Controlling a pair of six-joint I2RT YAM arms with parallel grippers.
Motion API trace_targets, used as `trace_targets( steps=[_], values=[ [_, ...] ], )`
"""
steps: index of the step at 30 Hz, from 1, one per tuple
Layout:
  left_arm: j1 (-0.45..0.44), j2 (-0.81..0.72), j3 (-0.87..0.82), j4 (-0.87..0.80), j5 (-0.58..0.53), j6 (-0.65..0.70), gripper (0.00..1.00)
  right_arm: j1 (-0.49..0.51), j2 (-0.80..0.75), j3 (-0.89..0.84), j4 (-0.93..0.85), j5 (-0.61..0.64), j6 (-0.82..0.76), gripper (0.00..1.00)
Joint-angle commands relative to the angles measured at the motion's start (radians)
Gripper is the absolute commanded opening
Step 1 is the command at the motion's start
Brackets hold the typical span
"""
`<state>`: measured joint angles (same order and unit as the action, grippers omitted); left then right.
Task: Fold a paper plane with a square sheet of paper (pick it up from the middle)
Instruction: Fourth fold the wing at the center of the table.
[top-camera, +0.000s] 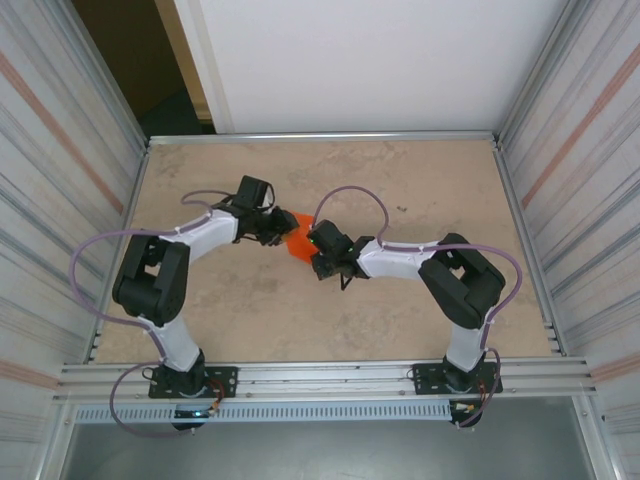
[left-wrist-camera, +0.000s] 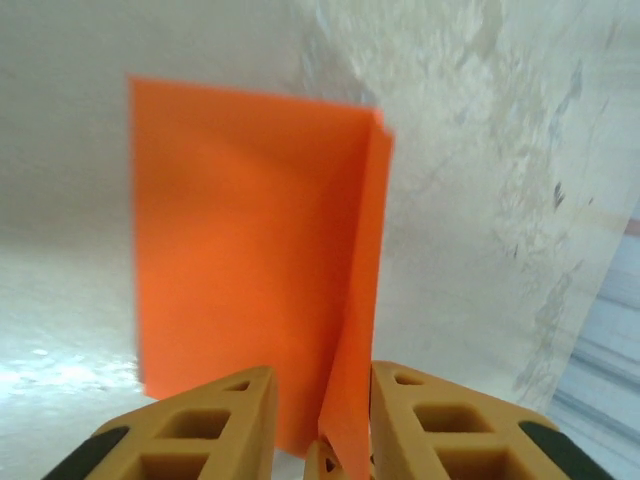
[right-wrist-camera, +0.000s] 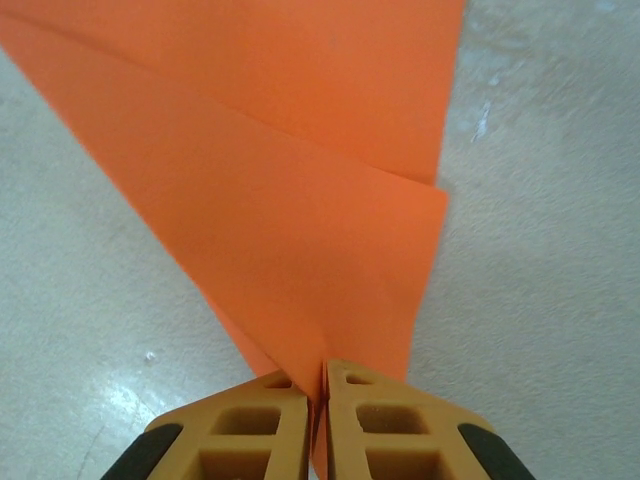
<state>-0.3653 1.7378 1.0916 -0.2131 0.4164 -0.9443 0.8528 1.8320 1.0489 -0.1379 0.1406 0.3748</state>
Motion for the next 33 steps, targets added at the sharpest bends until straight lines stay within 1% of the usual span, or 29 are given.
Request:
trace_targets(
  steps=[1, 5, 7, 11, 16, 19, 25, 29, 33],
  values=[
    [0.034, -0.106, -0.036, -0.001, -0.015, 0.030, 0.31, -0.031, -0.032, -0.016, 0.029, -0.116, -0.026, 0.10],
    [0.040, -0.141, -0.128, 0.050, -0.004, 0.027, 0.31, -0.046, -0.029, -0.011, 0.029, -0.186, -0.030, 0.10],
    [0.040, -0.134, -0.170, 0.086, 0.013, 0.016, 0.28, -0.053, -0.025, -0.006, 0.026, -0.213, -0.024, 0.09],
    [0.036, -0.089, -0.219, 0.189, 0.093, 0.003, 0.24, -0.078, -0.022, 0.002, 0.018, -0.284, -0.002, 0.08],
    [-0.010, -0.007, -0.188, 0.241, 0.150, 0.035, 0.23, -0.122, -0.018, 0.005, 0.015, -0.400, 0.046, 0.08],
    [-0.038, 0.038, -0.154, 0.245, 0.165, 0.061, 0.22, -0.151, -0.008, 0.008, 0.021, -0.466, 0.074, 0.08],
    [-0.047, 0.074, -0.166, 0.329, 0.187, 0.092, 0.23, -0.199, 0.011, 0.013, 0.043, -0.576, 0.121, 0.09],
    [-0.047, 0.092, -0.185, 0.368, 0.195, 0.144, 0.27, -0.217, 0.031, 0.030, 0.044, -0.622, 0.146, 0.09],
    [-0.047, 0.103, -0.182, 0.366, 0.190, 0.170, 0.28, -0.224, 0.043, 0.043, 0.040, -0.638, 0.162, 0.09]
  ],
)
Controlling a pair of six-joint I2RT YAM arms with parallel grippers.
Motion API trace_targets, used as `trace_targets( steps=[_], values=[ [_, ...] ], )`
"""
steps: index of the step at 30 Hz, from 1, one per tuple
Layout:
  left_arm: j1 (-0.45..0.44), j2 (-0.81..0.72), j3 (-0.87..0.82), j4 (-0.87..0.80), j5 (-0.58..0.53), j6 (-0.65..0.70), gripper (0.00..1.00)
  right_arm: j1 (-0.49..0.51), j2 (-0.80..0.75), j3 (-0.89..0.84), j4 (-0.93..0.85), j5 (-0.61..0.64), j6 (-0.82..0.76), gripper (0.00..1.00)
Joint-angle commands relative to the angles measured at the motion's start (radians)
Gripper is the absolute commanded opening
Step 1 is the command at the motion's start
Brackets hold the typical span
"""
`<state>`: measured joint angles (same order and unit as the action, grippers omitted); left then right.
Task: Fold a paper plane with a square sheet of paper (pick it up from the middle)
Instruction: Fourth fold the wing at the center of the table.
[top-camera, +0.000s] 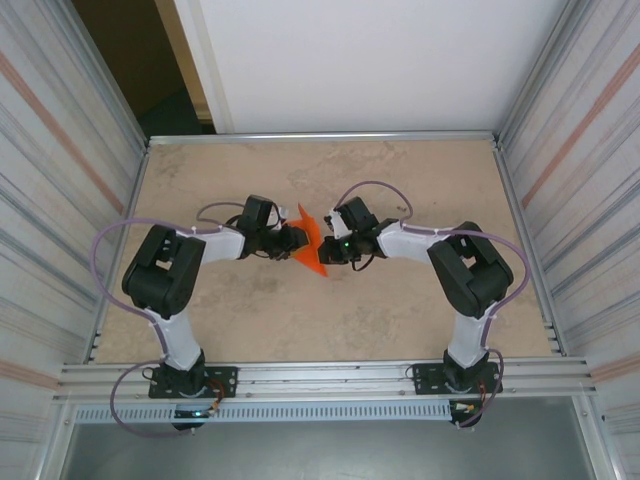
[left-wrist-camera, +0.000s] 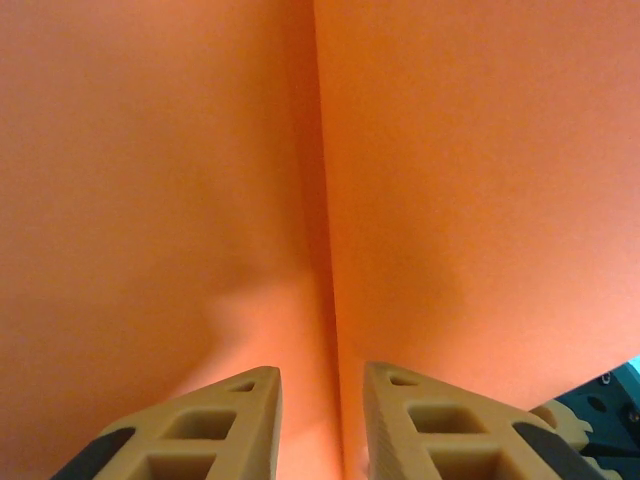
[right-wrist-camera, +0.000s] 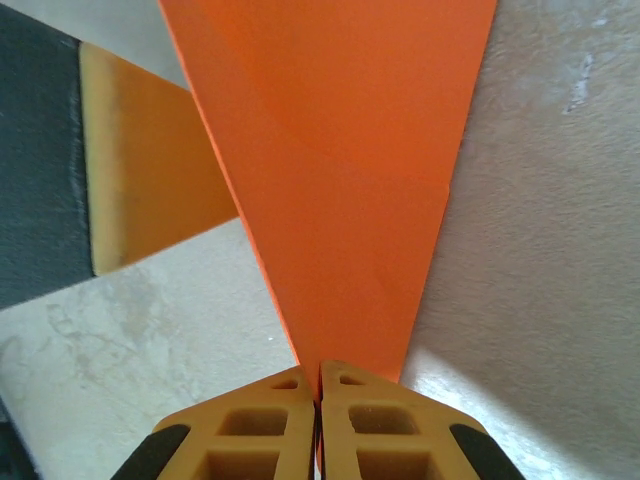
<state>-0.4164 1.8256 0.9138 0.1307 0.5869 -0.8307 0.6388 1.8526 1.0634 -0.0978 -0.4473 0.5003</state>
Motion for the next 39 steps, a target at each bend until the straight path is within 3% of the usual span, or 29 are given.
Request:
trace_targets(
  steps=[1, 8, 15, 29, 39],
  values=[
    [0.003, 0.017, 0.000, 0.003, 0.004, 0.061, 0.25, -0.009, 0.024, 0.031, -0.001, -0.049, 0.039, 0.09],
    [0.004, 0.051, 0.016, -0.074, -0.041, 0.067, 0.16, 0.015, 0.037, 0.057, -0.045, 0.029, 0.000, 0.15],
    [0.003, 0.072, 0.025, -0.130, -0.061, 0.070, 0.13, 0.051, 0.041, 0.078, -0.050, 0.148, -0.027, 0.23],
    [0.003, 0.086, 0.035, -0.158, -0.069, 0.067, 0.12, 0.109, 0.049, 0.093, -0.057, 0.302, -0.089, 0.26],
    [0.003, 0.086, 0.038, -0.157, -0.070, 0.064, 0.11, 0.125, 0.062, 0.102, -0.051, 0.315, -0.117, 0.25]
  ],
)
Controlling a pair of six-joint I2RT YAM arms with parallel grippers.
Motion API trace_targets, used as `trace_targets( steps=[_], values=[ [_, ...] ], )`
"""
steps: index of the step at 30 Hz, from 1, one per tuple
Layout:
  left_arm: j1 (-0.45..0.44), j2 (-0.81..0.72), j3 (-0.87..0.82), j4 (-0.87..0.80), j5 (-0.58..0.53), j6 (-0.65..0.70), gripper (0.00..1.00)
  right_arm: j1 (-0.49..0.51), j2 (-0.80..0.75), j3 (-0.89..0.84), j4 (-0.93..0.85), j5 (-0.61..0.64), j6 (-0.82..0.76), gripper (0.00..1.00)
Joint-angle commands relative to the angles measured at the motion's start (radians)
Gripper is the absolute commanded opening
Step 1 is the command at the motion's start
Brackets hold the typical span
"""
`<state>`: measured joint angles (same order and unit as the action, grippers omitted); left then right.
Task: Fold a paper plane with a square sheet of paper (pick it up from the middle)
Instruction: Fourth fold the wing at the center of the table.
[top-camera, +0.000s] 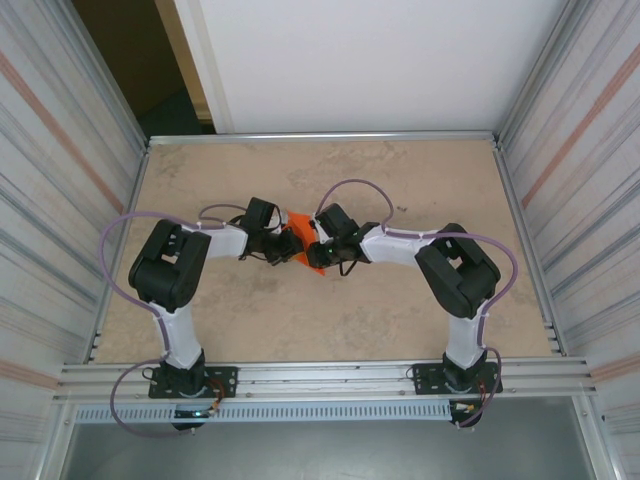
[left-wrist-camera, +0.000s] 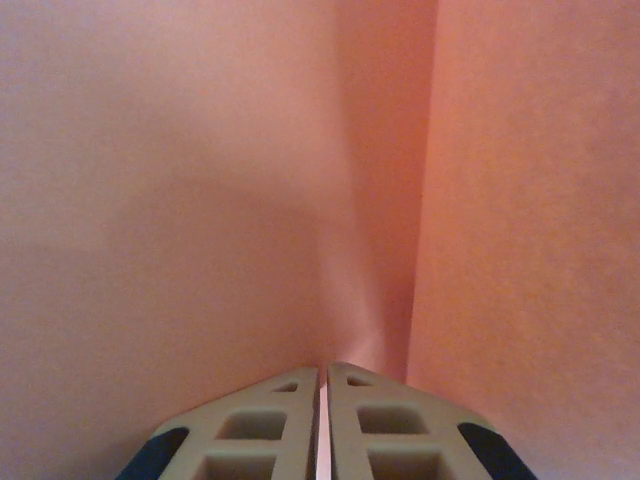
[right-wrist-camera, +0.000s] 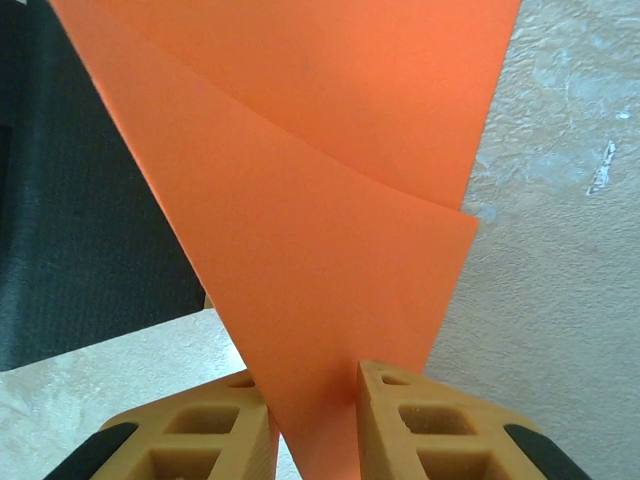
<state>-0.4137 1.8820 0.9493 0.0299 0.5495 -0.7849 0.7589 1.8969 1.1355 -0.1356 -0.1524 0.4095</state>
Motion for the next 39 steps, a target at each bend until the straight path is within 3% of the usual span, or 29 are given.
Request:
trace_targets(
  steps=[1, 13, 23, 33, 39],
  values=[
    [0.001, 0.031, 0.001, -0.057, -0.032, 0.018, 0.11, 0.006, 0.018, 0.030, -0.013, 0.019, -0.028, 0.25],
    [0.000, 0.034, 0.003, -0.053, -0.029, 0.014, 0.10, 0.015, 0.027, 0.034, -0.012, 0.039, -0.048, 0.29],
    [0.001, 0.033, 0.004, -0.053, -0.031, 0.013, 0.10, 0.016, 0.025, 0.033, -0.012, 0.035, -0.061, 0.16],
    [0.005, 0.015, 0.008, -0.050, -0.027, 0.014, 0.10, 0.016, 0.025, 0.035, -0.022, 0.015, -0.076, 0.11],
    [0.036, -0.083, 0.008, -0.063, -0.030, 0.013, 0.12, 0.016, 0.029, 0.051, -0.065, -0.010, -0.087, 0.08]
  ],
)
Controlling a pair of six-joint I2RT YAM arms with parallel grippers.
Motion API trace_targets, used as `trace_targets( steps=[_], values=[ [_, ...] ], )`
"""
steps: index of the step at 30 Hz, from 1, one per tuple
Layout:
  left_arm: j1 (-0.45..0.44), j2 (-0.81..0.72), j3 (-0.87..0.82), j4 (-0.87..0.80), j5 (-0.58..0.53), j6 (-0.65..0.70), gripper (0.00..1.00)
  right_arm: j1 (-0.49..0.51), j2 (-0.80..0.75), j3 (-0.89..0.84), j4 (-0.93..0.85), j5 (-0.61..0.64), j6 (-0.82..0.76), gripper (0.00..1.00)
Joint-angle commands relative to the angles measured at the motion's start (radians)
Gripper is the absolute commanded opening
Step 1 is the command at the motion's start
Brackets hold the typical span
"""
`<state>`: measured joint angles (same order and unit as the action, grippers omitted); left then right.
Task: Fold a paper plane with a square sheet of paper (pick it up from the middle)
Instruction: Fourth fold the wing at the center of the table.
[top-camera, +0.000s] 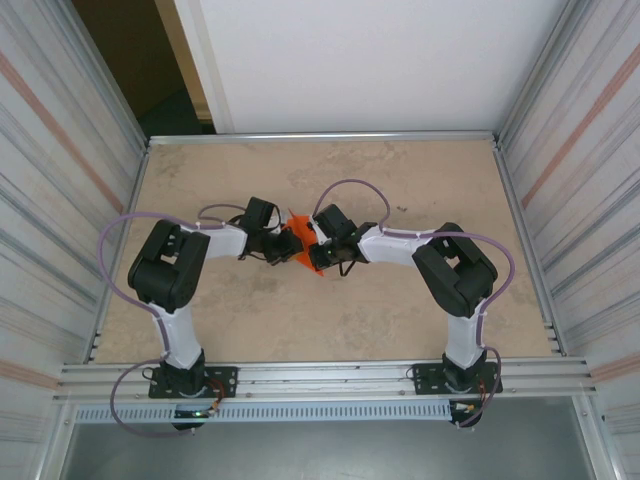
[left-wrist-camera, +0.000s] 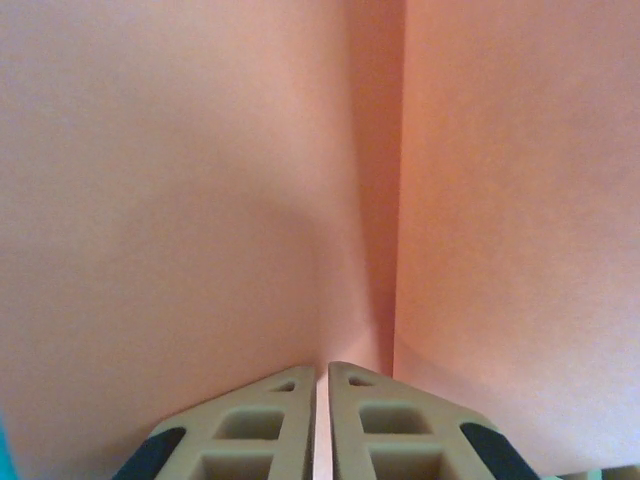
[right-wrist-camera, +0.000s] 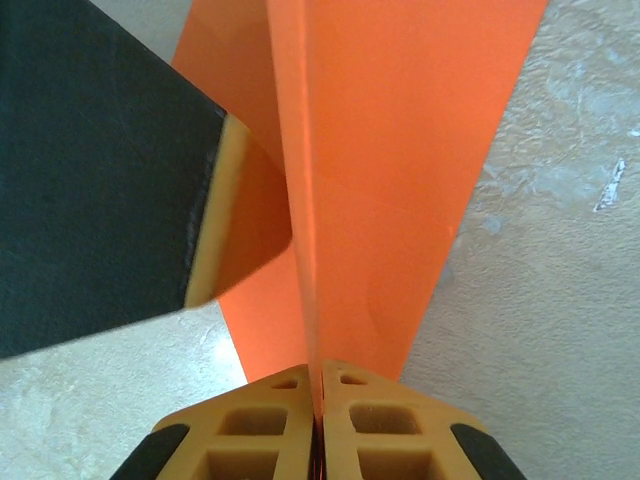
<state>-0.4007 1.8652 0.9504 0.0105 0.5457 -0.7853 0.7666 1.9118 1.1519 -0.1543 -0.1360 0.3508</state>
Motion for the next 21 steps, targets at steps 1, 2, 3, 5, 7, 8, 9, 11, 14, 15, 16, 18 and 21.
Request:
trace_targets(
  steps=[1, 2, 3, 5, 7, 8, 9, 11, 14, 15, 16, 18, 21],
  values=[
    [0.029, -0.088, 0.003, -0.051, -0.040, 0.015, 0.13, 0.009, 0.014, 0.040, -0.057, -0.031, -0.030, 0.08],
    [0.037, -0.105, -0.003, -0.058, -0.053, 0.017, 0.13, 0.009, 0.017, 0.043, -0.064, -0.038, -0.030, 0.08],
    [0.042, -0.123, -0.011, -0.063, -0.072, 0.021, 0.13, 0.009, 0.018, 0.046, -0.069, -0.047, -0.032, 0.08],
    [0.051, -0.139, -0.028, -0.066, -0.093, 0.027, 0.13, 0.008, 0.027, 0.060, -0.088, -0.056, -0.033, 0.08],
    [0.060, -0.129, -0.037, -0.066, -0.078, 0.032, 0.13, 0.011, 0.037, 0.072, -0.100, -0.064, -0.036, 0.08],
    [0.061, -0.121, -0.040, -0.062, -0.074, 0.031, 0.13, 0.011, 0.040, 0.077, -0.103, -0.069, -0.037, 0.08],
    [0.062, -0.111, -0.041, -0.061, -0.071, 0.029, 0.12, 0.011, 0.044, 0.084, -0.110, -0.073, -0.039, 0.08],
    [0.062, -0.088, -0.034, -0.075, -0.075, 0.028, 0.11, 0.014, 0.056, 0.099, -0.127, -0.076, -0.042, 0.08],
    [0.061, -0.054, -0.018, -0.096, -0.076, 0.028, 0.09, 0.018, 0.067, 0.114, -0.143, -0.068, -0.046, 0.08],
    [0.061, -0.048, -0.017, -0.097, -0.077, 0.026, 0.08, 0.017, 0.068, 0.115, -0.145, -0.066, -0.046, 0.08],
    [0.062, -0.043, -0.017, -0.100, -0.080, 0.026, 0.07, 0.020, 0.067, 0.116, -0.148, -0.064, -0.046, 0.08],
    [0.060, -0.035, -0.010, -0.121, -0.092, 0.029, 0.06, 0.020, 0.070, 0.119, -0.151, -0.059, -0.047, 0.08],
    [0.060, -0.021, -0.008, -0.148, -0.112, 0.032, 0.04, 0.021, 0.078, 0.129, -0.161, -0.063, -0.052, 0.08]
  ],
)
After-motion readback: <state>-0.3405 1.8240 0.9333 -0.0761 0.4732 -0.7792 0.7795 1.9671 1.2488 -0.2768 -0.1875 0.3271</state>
